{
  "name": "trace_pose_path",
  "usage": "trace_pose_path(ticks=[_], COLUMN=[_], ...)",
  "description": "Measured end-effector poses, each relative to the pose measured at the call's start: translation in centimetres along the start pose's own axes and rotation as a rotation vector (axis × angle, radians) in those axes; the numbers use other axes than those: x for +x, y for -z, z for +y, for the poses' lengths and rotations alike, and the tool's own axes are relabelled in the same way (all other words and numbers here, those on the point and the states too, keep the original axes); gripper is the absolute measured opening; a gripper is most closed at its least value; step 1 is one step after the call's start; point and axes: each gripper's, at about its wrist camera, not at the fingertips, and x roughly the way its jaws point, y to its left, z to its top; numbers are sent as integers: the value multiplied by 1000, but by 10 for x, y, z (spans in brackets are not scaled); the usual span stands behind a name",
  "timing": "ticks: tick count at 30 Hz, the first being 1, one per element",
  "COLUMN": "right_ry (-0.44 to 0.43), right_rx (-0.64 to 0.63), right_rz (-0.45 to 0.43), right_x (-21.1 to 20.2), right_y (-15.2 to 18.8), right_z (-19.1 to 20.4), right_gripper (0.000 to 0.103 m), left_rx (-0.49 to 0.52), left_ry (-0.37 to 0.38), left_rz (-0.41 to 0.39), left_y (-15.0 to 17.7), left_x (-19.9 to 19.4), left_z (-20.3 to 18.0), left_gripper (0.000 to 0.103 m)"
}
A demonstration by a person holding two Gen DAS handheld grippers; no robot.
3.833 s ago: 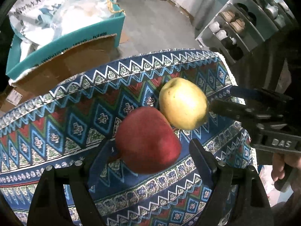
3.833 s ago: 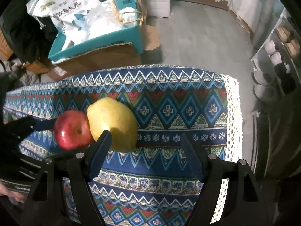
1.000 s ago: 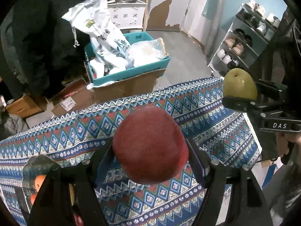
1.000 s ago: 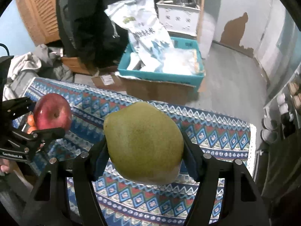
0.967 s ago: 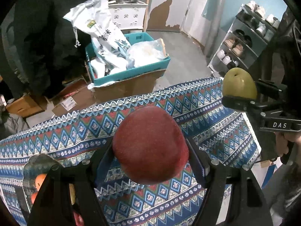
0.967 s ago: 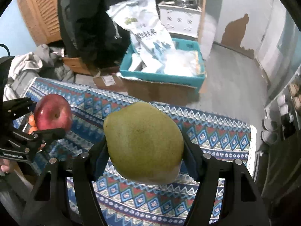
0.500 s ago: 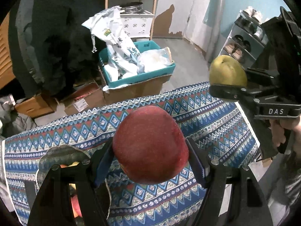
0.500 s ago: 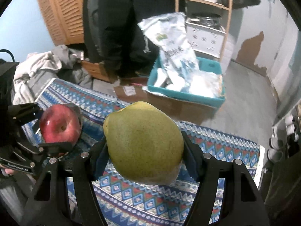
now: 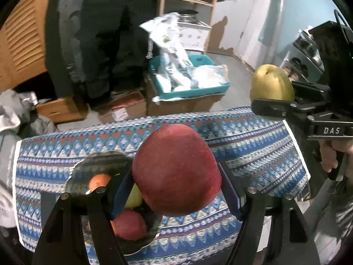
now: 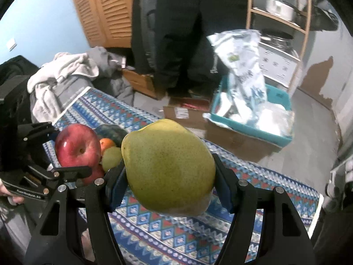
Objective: Organize fruits
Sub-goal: 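Lower the apple into the glass bowl with the left tool while the right tool lowers the pear there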
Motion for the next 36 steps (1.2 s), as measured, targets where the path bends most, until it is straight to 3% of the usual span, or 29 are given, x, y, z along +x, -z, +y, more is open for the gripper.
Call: trace_pose_path(ticks=[12, 21, 36], right_ry=[-80, -135, -162], right_rx=[-54, -84, -115], right_rz=[46, 126, 294], right_x=[42, 89, 164], right_y=[-21, -22, 1], right_z=[50, 85, 111], right_gripper=[69, 69, 69], left_rx=[-132, -201, -256], left_ry=[-41, -65, -42], left_rz=[-18, 37, 149], left_y=[22, 48, 83], left_x=[-11, 11, 54], left_z=[68, 114, 136], left_gripper=[75, 75, 75])
